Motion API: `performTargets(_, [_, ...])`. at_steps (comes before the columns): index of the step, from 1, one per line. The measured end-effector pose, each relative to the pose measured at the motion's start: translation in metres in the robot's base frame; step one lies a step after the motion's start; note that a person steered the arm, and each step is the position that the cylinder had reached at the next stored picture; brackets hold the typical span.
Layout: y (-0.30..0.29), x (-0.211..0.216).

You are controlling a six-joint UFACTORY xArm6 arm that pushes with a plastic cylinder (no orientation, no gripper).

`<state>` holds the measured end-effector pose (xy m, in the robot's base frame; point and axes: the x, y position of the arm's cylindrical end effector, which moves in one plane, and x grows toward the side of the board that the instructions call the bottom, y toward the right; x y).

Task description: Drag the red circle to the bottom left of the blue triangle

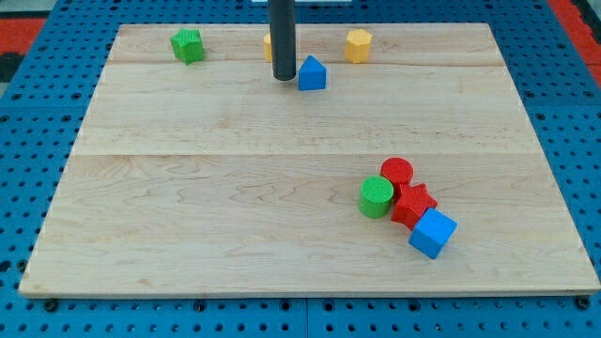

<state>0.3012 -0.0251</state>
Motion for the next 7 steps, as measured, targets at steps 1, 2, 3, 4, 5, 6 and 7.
performTargets(1, [0.000, 0.000])
performTargets(2, [0.001, 0.009])
performTargets(3, [0.011, 0.038])
performTargets(4, [0.099, 0.087])
performTargets(5, [0.140, 0.086])
performTargets(6, [0.199, 0.095])
performTargets(7, [0.219, 0.135])
